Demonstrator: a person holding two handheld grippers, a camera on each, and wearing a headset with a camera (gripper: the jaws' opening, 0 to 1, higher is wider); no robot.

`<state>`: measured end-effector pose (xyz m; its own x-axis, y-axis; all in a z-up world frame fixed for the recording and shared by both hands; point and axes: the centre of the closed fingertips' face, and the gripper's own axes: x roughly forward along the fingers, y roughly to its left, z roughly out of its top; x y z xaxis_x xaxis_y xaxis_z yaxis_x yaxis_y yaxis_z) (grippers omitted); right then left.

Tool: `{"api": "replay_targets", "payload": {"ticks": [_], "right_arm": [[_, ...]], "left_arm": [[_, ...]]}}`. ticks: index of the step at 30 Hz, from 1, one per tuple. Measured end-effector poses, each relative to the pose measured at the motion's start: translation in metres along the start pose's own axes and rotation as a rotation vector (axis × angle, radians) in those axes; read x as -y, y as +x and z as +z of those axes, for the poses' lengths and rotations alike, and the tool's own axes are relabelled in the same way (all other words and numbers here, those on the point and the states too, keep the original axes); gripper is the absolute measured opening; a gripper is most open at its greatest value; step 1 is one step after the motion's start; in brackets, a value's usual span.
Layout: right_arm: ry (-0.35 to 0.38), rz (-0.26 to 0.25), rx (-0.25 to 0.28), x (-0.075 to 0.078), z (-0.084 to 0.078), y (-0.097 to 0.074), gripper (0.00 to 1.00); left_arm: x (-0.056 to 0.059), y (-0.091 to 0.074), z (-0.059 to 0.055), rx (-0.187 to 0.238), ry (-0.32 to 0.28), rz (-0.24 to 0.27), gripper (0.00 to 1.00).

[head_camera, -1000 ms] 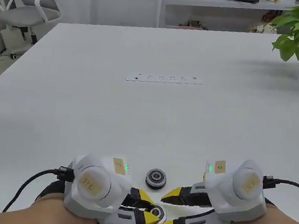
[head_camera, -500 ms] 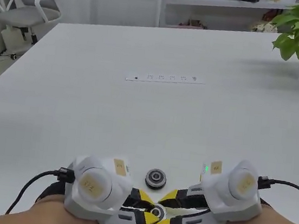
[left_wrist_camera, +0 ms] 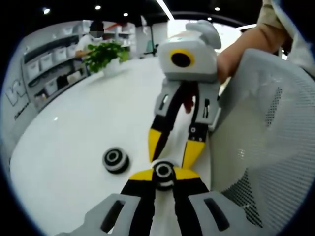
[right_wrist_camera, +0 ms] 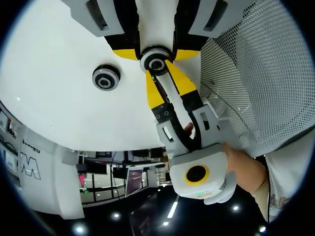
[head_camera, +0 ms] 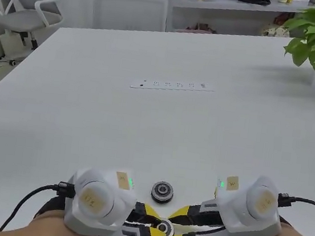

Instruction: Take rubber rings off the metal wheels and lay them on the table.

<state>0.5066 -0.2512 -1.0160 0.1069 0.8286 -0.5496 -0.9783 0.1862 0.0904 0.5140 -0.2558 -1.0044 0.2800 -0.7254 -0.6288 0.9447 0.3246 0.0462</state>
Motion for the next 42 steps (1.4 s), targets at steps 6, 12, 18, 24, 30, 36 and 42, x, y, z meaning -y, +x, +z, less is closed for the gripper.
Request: {"api": "replay_targets", "payload": {"ticks": [6, 12, 18, 24, 30, 36, 42], "right_arm": [[-0.011, -0.01, -0.024, 0.0, -0.005, -0.003, 0.2], [-0.002, -0.012, -0.028, 0.001, -0.006, -0.005, 0.17], [0.003, -0.014, -0.034, 0.0, -0.008, -0.007, 0.13], [0.021, -0.017, -0.039, 0.002, -0.011, -0.009, 0.03], [0.045, -0.02, -0.039, 0.003, -0.011, -0.009, 0.01], [0.073, -0.03, -0.039, 0.005, -0.012, -0.01, 0.0], [0.142, -0.039, -0.026, 0.009, -0.012, -0.011, 0.0]], "left_arm": [[0.0, 0.0, 0.0, 0.004, -0.004, -0.001, 0.13], [0.0, 0.0, 0.0, 0.006, -0.001, -0.003, 0.13], [0.0, 0.0, 0.0, 0.005, 0.001, -0.002, 0.13], [-0.001, -0.001, 0.0, 0.005, -0.001, 0.002, 0.13], [-0.001, -0.001, -0.001, 0.004, -0.002, 0.005, 0.13], [-0.001, -0.001, -0.001, 0.001, 0.0, 0.008, 0.13], [-0.001, 0.0, -0.001, -0.002, 0.002, 0.01, 0.13]]}}
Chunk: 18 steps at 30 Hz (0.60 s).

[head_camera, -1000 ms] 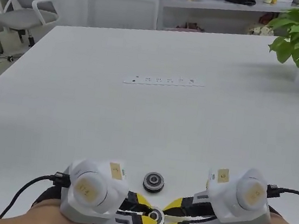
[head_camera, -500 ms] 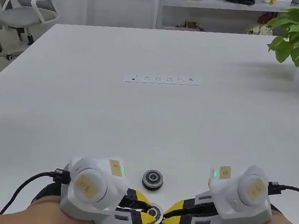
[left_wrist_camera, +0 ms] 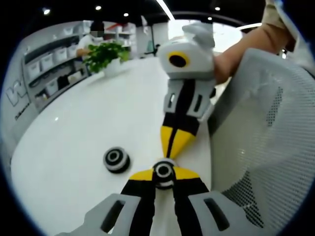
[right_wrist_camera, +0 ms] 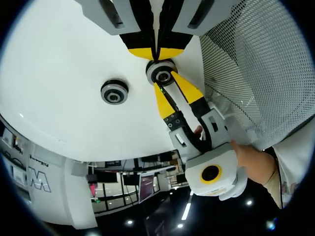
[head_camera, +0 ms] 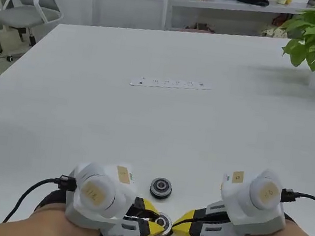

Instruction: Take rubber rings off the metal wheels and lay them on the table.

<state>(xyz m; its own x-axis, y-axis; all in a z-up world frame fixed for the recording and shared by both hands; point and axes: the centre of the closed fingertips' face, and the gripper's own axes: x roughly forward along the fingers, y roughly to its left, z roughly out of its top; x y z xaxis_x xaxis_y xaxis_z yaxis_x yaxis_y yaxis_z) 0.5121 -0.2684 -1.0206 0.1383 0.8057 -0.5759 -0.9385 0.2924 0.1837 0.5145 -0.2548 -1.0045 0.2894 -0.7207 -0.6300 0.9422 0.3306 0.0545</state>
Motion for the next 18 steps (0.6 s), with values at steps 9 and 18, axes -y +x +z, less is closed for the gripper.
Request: {"api": "replay_targets", "payload": {"ticks": [9, 18], "right_arm": [[0.201, 0.001, 0.091, 0.007, 0.008, -0.006, 0.0], [0.325, 0.027, 0.137, 0.006, 0.012, -0.007, 0.0]], "left_arm": [[0.0, 0.001, 0.001, -0.011, -0.002, 0.012, 0.13], [0.0, 0.004, 0.003, -0.021, -0.01, 0.03, 0.12]]}}
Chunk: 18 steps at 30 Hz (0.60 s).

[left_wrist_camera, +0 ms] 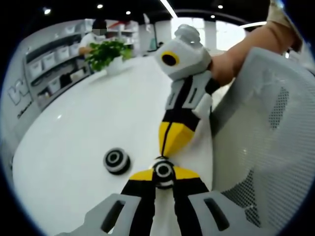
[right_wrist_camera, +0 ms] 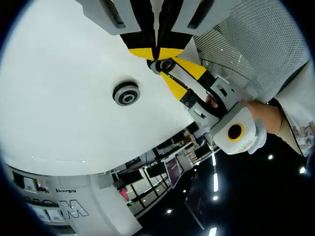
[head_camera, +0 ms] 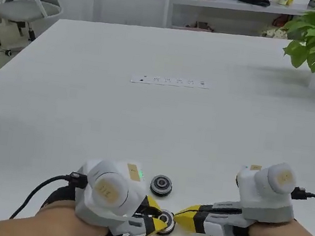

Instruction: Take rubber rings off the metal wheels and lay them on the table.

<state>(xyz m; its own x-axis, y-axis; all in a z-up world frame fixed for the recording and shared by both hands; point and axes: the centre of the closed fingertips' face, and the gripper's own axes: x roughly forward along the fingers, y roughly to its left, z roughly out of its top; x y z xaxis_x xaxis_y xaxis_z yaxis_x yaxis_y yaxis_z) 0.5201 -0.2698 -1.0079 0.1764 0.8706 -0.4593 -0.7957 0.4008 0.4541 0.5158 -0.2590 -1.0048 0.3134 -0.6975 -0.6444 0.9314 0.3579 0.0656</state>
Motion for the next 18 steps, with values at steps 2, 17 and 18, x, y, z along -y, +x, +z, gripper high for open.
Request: {"api": "replay_targets", "payload": {"ticks": [2, 17, 18], "right_arm": [[0.004, 0.002, 0.001, -0.0006, 0.0, 0.0002, 0.0], [0.036, 0.029, -0.008, -0.0096, 0.0011, 0.0025, 0.0], [0.037, 0.031, -0.008, -0.0095, 0.0011, 0.0026, 0.0]], "left_arm": [[-0.0001, 0.0, -0.0001, -0.001, -0.005, 0.002, 0.12], [0.0005, 0.0005, -0.0004, -0.012, -0.005, 0.002, 0.12], [0.0007, 0.0005, -0.0004, -0.012, -0.004, 0.002, 0.12]]}}
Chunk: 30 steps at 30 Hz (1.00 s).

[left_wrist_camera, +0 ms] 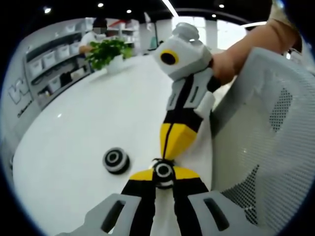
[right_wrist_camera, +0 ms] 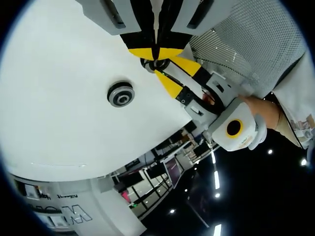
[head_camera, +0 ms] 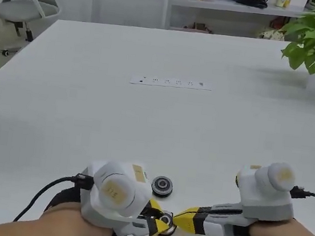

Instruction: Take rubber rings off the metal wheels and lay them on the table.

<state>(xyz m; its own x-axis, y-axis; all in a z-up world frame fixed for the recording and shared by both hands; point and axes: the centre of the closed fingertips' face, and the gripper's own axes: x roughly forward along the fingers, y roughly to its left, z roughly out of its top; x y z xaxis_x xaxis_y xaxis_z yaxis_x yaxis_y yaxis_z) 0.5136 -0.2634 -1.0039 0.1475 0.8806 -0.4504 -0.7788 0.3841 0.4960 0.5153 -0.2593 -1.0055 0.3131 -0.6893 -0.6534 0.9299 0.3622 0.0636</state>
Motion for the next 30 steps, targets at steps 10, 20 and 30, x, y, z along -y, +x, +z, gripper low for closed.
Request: {"api": "replay_targets", "payload": {"ticks": [10, 20, 30], "right_arm": [[-0.004, 0.022, 0.002, -0.006, 0.0, 0.001, 0.0], [-0.032, 0.075, 0.015, -0.018, 0.002, 0.001, 0.0], [-0.061, 0.013, 0.015, -0.006, 0.001, -0.002, 0.0]], "left_arm": [[0.001, 0.0, 0.0, -0.001, 0.006, -0.005, 0.12], [0.001, 0.001, 0.001, -0.001, 0.007, -0.002, 0.12], [0.002, 0.001, 0.001, 0.01, -0.002, -0.01, 0.13]]}}
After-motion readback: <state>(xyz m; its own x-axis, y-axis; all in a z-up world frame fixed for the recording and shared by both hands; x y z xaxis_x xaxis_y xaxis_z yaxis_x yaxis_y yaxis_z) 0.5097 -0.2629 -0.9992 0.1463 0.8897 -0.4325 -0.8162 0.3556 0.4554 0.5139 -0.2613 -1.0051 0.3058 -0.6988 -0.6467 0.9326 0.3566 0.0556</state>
